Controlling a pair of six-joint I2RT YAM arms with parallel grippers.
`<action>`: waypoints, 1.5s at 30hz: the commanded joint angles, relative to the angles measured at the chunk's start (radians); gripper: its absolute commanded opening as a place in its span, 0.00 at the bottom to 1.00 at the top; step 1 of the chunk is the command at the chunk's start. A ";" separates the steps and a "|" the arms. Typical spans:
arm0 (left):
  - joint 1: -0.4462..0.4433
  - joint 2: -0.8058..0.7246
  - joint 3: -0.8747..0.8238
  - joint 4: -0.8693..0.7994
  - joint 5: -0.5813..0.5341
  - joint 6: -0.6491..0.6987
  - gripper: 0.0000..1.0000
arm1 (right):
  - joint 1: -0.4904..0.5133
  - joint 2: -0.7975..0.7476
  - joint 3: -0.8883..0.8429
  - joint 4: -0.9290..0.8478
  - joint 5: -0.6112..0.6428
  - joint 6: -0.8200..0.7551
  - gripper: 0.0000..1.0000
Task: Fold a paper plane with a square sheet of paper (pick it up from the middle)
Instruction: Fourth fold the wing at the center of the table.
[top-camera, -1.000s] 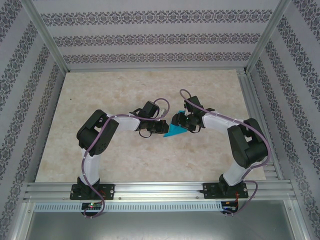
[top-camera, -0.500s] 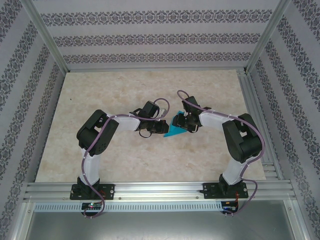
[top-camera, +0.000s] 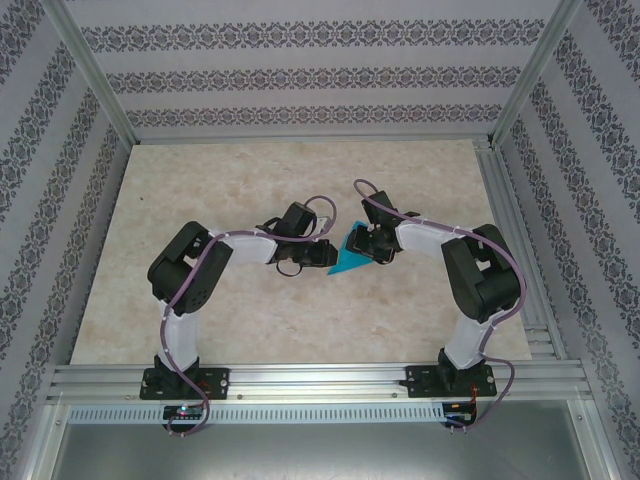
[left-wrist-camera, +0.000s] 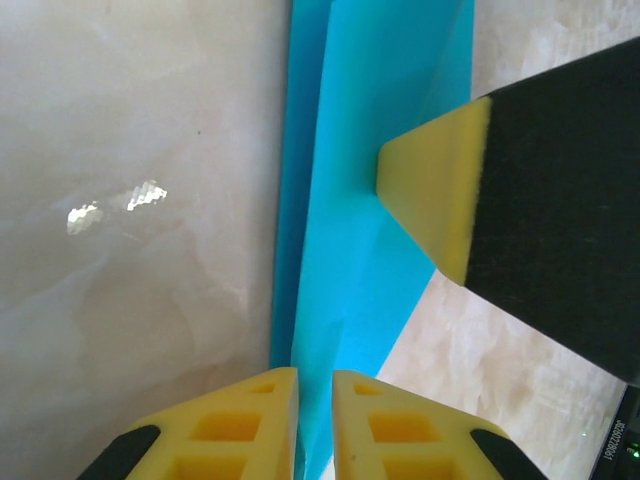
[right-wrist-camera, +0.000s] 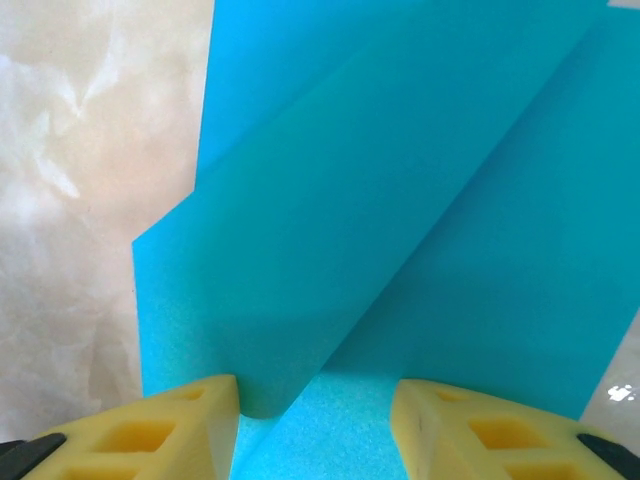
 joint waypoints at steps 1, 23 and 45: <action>-0.009 -0.042 -0.022 0.060 -0.002 -0.022 0.19 | 0.001 0.083 -0.053 -0.065 0.087 0.030 0.47; -0.012 -0.030 -0.013 -0.007 0.044 0.069 0.28 | -0.002 0.111 -0.093 -0.053 0.099 0.081 0.41; -0.016 0.014 0.048 -0.074 -0.018 0.200 0.21 | -0.008 0.103 -0.108 -0.023 0.061 0.079 0.41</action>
